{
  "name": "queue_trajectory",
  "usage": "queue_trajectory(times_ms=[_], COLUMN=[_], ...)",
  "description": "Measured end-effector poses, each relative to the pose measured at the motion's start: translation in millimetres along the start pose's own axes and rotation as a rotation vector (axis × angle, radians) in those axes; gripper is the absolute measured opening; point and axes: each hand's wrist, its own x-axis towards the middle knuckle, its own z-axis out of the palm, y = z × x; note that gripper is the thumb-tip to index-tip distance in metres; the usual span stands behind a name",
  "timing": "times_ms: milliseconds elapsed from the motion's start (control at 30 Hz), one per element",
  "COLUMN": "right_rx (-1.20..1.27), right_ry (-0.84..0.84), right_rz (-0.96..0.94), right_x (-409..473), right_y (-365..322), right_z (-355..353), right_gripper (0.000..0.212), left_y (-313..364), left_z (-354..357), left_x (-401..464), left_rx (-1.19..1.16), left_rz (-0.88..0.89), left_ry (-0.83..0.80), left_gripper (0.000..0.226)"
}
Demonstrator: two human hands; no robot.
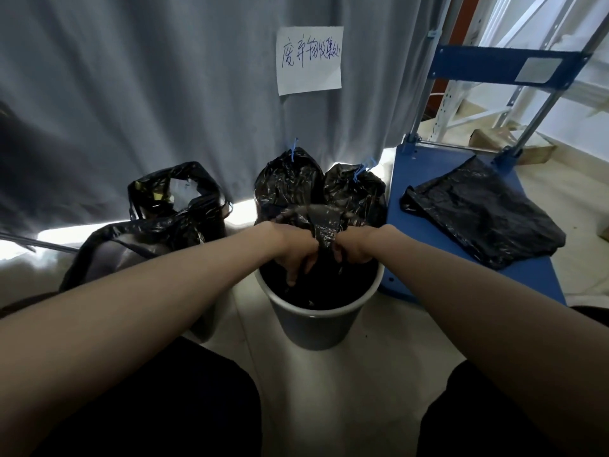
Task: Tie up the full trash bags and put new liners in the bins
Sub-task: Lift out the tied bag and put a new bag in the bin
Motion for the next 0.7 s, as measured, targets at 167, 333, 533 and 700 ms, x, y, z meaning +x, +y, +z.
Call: queue_trajectory(times_ms=[167, 333, 533, 700], right_rx=[0.156, 0.821, 0.653, 0.743], right_ry=[0.065, 0.314, 0.286, 0.368], right_rz=[-0.011, -0.072, -0.095, -0.050], right_x=[-6, -23, -25, -24], right_y=[4, -4, -1, -1], right_z=[-4, -21, -23, -25], right_gripper=[0.020, 0.053, 0.025, 0.012], left_y=[-20, -51, -65, -57], left_z=[-22, -32, -27, -34], left_x=[-5, -11, -13, -14], left_rx=[-0.191, -0.366, -0.405, -0.509], left_rz=[0.017, -0.070, -0.143, -0.105], left_ry=[0.192, 0.365, 0.305, 0.322], left_gripper=[0.014, 0.016, 0.018, 0.022])
